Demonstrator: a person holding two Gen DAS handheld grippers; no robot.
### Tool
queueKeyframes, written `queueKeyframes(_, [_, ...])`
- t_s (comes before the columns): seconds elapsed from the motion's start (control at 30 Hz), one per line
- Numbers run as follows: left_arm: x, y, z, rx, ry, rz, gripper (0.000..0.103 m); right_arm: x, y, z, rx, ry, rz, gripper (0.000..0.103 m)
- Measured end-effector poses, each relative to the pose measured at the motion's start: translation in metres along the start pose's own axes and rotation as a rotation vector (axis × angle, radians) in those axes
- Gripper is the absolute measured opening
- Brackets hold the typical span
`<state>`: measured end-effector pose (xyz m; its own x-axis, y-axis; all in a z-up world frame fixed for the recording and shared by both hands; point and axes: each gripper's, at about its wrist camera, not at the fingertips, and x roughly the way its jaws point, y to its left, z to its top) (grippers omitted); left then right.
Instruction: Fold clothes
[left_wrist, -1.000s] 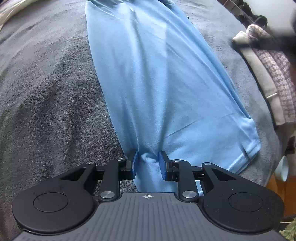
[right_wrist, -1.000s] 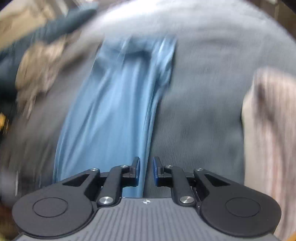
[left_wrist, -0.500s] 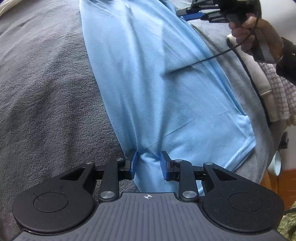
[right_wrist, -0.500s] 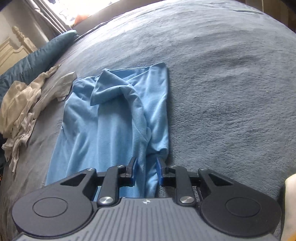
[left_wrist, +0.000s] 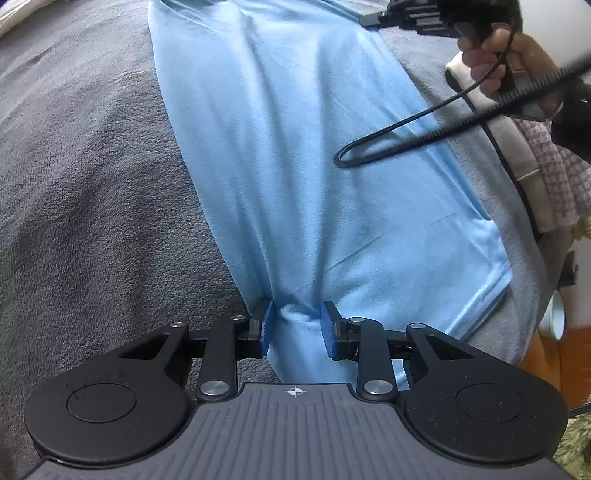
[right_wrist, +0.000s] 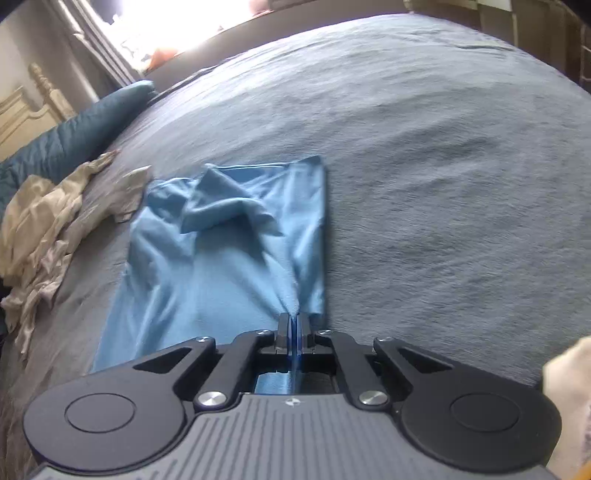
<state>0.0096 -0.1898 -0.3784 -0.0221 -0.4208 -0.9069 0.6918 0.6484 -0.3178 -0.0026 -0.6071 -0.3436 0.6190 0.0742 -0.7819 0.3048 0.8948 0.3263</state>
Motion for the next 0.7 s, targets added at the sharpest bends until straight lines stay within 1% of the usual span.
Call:
queueKeyframes(0.07, [0.000, 0.003, 0.000, 0.004, -0.001, 0.000, 0.028, 0.009, -0.004, -0.002, -0.004, 0.014, -0.019, 0.003])
queueKeyframes(0.13, [0.000, 0.005, -0.001, 0.007, -0.002, 0.002, 0.028, 0.021, -0.008, -0.003, 0.012, 0.050, -0.013, 0.004])
queueKeyframes(0.17, [0.000, 0.007, -0.001, 0.008, -0.003, 0.002, 0.028, 0.021, -0.008, -0.002, 0.016, 0.054, -0.017, 0.004])
queueKeyframes(0.2, [0.000, 0.008, -0.002, 0.008, -0.004, 0.003, 0.028, 0.017, -0.006, 0.001, 0.013, 0.051, -0.016, 0.008])
queueKeyframes(0.27, [-0.001, 0.011, -0.003, 0.007, -0.010, 0.002, 0.028, 0.003, 0.000, 0.006, -0.013, 0.017, -0.024, 0.015])
queueKeyframes(0.3, [-0.001, 0.013, -0.004, 0.008, -0.013, 0.002, 0.028, -0.005, 0.006, 0.008, -0.043, -0.010, -0.031, 0.021])
queueKeyframes(0.37, [-0.001, 0.016, -0.006, 0.008, -0.019, 0.002, 0.028, -0.017, 0.023, 0.015, -0.144, -0.067, -0.049, 0.025])
queueKeyframes(0.43, [-0.001, 0.019, -0.007, 0.007, -0.021, 0.002, 0.028, -0.015, 0.043, 0.022, -0.263, -0.109, -0.060, 0.033])
queueKeyframes(0.57, [-0.002, 0.025, -0.008, 0.007, -0.024, 0.001, 0.028, 0.018, 0.087, 0.030, -0.535, -0.164, -0.099, 0.043])
queueKeyframes(0.63, [-0.002, 0.028, -0.009, 0.012, -0.026, 0.000, 0.028, 0.037, 0.105, 0.032, -0.645, -0.187, -0.118, 0.048])
queueKeyframes(0.7, [-0.002, 0.032, -0.010, 0.016, -0.027, -0.003, 0.028, 0.055, 0.119, 0.032, -0.747, -0.202, -0.126, 0.050])
